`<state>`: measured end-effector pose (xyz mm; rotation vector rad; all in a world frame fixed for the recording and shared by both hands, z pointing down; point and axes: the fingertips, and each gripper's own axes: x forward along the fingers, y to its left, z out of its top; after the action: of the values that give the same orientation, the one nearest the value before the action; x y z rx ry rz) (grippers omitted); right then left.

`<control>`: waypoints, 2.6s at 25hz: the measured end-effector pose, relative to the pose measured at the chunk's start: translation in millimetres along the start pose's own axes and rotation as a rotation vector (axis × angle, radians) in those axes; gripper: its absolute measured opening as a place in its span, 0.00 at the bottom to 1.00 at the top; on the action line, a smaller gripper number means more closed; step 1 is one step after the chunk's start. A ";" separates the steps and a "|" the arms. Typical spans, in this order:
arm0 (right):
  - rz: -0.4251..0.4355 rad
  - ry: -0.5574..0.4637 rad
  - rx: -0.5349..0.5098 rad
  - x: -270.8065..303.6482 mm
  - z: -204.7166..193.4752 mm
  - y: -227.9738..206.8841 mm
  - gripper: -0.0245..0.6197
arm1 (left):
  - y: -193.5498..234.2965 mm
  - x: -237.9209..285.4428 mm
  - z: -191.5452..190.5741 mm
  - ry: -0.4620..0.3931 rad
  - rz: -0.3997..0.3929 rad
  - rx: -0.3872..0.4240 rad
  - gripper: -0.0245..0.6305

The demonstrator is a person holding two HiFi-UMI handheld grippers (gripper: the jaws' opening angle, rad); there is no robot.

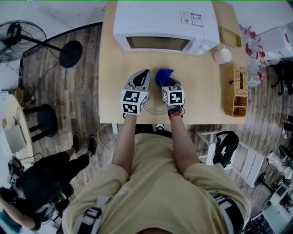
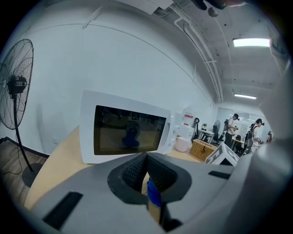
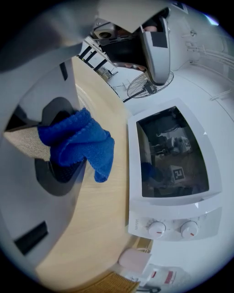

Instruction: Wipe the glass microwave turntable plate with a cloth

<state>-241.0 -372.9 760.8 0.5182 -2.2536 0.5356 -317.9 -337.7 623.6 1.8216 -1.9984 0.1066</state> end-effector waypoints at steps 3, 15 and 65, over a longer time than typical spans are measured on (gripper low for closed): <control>-0.014 -0.003 0.009 -3.9 -2.7 -8.5 0.25 | -3.9 2.5 -3.1 0.004 -0.006 -0.009 0.06; -0.066 -0.011 0.040 -24.3 -14.5 -38.0 0.25 | -3.3 0.4 -8.9 0.004 0.016 -0.038 0.06; 0.178 0.084 -0.181 30.2 -4.6 119.9 0.24 | 72.4 -89.4 -53.6 0.044 0.229 -0.104 0.07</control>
<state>-319.2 -277.0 760.2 0.2010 -2.2519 0.4272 -370.0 -226.6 656.2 1.5104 -2.1334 0.1086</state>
